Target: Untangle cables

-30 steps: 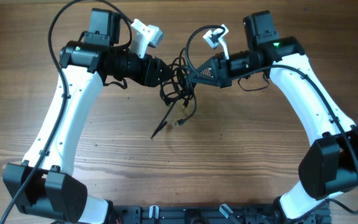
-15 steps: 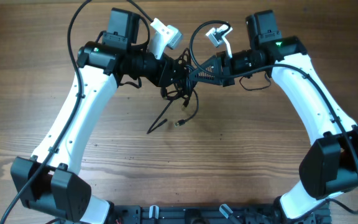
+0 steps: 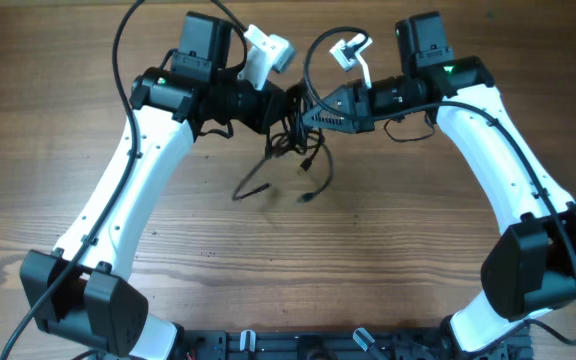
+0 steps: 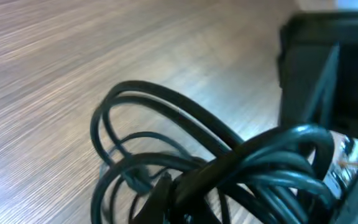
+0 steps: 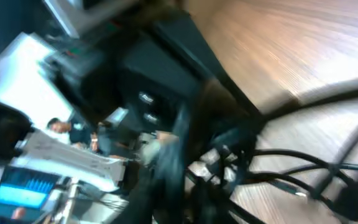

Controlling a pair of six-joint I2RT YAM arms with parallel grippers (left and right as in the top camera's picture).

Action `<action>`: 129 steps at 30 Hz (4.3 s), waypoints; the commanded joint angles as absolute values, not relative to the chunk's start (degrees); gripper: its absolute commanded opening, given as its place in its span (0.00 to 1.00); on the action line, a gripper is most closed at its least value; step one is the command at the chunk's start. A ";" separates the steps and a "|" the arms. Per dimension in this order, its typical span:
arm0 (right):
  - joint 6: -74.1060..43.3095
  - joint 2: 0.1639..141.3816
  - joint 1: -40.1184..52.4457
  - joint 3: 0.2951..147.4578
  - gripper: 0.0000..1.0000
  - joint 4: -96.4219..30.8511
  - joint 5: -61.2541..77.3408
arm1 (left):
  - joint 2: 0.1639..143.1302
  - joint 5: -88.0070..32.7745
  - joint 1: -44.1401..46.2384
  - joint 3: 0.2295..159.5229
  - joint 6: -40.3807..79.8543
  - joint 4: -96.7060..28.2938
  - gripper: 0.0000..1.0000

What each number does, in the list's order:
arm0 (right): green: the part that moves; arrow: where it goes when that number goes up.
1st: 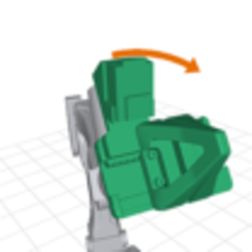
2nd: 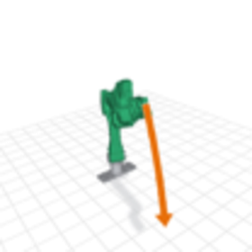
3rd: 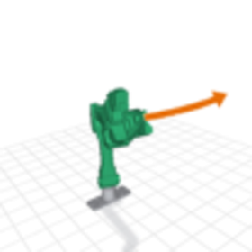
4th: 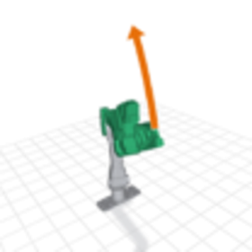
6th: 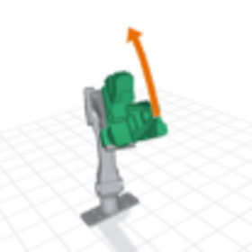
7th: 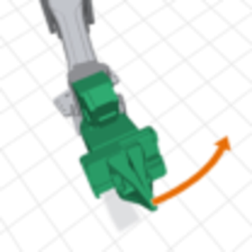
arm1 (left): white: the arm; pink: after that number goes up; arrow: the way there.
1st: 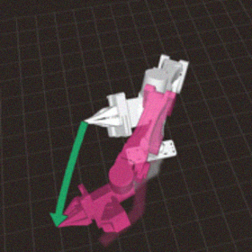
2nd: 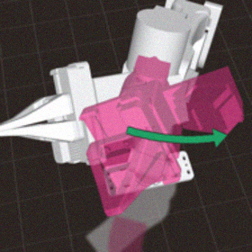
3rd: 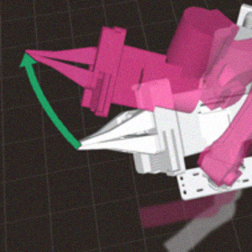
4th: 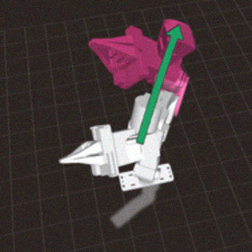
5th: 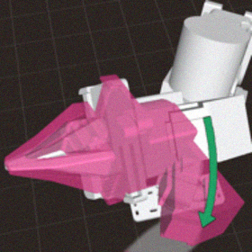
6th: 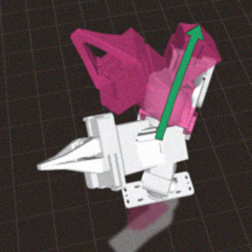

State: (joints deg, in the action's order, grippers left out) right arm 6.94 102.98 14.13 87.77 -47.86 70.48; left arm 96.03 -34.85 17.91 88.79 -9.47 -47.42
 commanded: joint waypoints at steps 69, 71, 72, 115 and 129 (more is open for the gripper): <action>-8.75 88.88 4.49 88.51 0.50 -45.82 45.65 | 96.47 -40.32 10.68 89.17 14.92 -45.93 0.04; -8.03 88.88 5.63 88.49 0.56 -44.42 47.79 | 96.47 -46.26 10.68 89.17 12.34 -44.91 0.04; -7.42 88.88 6.11 88.49 0.57 -43.83 48.97 | 96.47 -48.36 10.68 89.17 12.10 -44.36 0.04; -6.02 97.21 15.59 88.49 0.57 -36.05 42.11 | 96.47 -71.92 10.76 89.17 29.47 -27.79 0.04; -25.69 103.68 17.91 88.49 0.20 -34.74 18.31 | 96.47 -71.88 12.49 89.17 39.46 -22.72 0.04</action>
State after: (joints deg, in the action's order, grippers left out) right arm -14.57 102.13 19.35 87.48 -33.45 34.52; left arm 97.30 -70.76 12.40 88.62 37.54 -23.40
